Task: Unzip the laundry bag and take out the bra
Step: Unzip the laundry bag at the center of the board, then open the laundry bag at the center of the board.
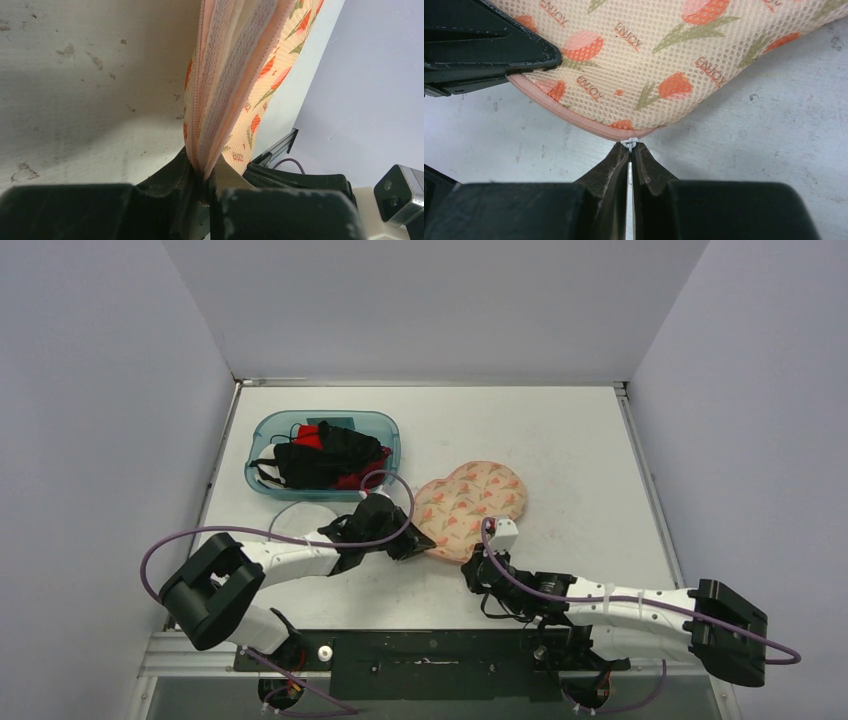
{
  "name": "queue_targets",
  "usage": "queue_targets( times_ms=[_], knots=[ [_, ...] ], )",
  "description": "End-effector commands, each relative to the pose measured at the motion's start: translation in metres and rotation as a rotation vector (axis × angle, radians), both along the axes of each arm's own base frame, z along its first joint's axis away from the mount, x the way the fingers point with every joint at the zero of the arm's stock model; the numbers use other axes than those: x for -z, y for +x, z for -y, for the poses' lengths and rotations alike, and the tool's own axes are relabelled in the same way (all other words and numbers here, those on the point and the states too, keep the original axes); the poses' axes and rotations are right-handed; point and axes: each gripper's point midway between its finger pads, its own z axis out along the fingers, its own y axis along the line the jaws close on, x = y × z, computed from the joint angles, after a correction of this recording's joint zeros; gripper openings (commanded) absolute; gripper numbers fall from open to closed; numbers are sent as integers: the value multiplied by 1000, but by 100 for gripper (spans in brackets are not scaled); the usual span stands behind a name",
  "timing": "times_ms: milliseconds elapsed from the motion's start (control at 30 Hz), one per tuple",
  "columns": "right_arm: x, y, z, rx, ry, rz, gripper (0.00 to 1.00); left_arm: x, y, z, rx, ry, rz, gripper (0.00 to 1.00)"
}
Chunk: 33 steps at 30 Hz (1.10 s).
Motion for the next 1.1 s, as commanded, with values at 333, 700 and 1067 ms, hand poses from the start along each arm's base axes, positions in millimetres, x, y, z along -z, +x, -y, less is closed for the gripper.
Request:
queue_targets(
  times_ms=[333, 700, 1067],
  knots=[
    [-26, -2, 4, 2, 18, 13, 94, -19, 9, -12, -69, 9, 129, 73],
    [-29, 48, 50, 448, 348, -30, 100, -27, -30, -77, -106, 175, 231, 94],
    [-9, 95, 41, 575, 477, -68, 93, -28, -45, -109, -200, 114, 285, 94]
  ],
)
